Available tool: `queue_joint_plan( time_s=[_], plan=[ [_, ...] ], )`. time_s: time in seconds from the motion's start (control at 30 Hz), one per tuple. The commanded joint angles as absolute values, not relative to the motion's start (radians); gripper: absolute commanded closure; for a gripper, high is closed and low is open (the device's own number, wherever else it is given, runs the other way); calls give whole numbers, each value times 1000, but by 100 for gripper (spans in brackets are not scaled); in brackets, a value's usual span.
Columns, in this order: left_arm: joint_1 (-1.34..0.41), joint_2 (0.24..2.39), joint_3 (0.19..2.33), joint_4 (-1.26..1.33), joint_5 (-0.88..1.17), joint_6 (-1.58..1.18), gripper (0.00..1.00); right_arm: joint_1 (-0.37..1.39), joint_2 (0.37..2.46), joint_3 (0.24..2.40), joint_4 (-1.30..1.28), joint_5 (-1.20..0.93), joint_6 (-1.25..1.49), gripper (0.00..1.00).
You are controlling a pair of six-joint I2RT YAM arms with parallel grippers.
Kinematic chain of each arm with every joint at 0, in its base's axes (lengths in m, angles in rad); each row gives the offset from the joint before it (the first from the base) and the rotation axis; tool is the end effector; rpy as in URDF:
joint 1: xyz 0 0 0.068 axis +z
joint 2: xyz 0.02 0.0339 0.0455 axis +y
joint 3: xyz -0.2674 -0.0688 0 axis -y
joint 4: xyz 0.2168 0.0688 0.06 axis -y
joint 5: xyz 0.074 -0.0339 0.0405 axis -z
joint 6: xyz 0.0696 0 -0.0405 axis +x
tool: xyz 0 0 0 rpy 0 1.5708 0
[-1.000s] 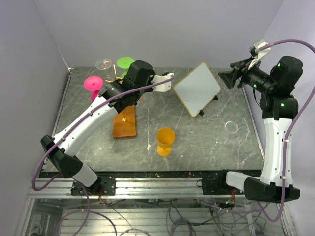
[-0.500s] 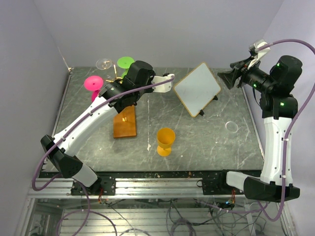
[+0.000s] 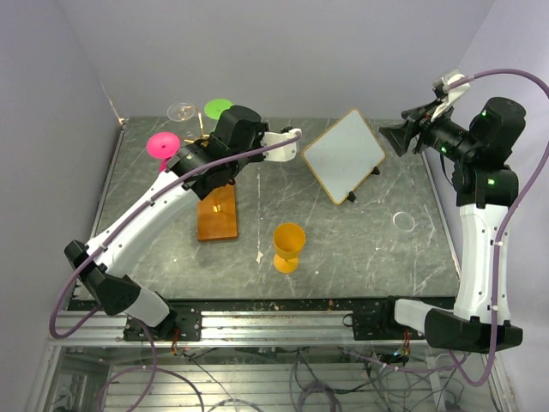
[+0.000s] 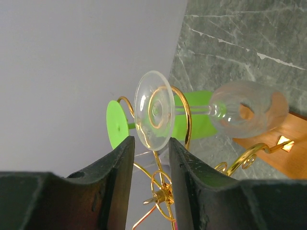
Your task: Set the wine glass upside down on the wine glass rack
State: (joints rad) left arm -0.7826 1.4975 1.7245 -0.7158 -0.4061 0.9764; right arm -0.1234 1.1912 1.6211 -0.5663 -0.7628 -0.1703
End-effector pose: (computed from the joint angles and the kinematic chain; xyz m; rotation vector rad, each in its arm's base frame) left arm 0.2463 -0.2061 0.4227 1.4132 1.4976 0.5376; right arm 0.2204 0.0211 0.4899 -0.5942 1.5791 0.4286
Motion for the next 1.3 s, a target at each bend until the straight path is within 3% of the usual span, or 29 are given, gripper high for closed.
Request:
queue_joint_plan(
  time_s=[0.0, 0.5, 0.67, 0.83, 1.0, 1.27],
  plan=[
    [-788, 1459, 1735, -746, -372, 963, 54, -129, 1182, 1604, -552, -746, -183, 35],
    [-785, 1391, 1816, -837, -97, 812, 45, -136, 1127, 1520, -661, -575, -322, 33],
    [-763, 1357, 1824, -855, -23, 744, 26, -136, 1117, 1487, -739, -547, -383, 33],
    [-711, 1310, 1825, -878, 59, 671, 8, -124, 1197, 1568, -955, -701, -492, 37],
    [-629, 1261, 1806, -876, 127, 608, 0, 4, 1193, 1533, -999, -773, -547, 37],
    [-444, 1195, 1767, -830, 134, 515, 0, 261, 1202, 1419, -936, -735, -540, 36]
  ],
)
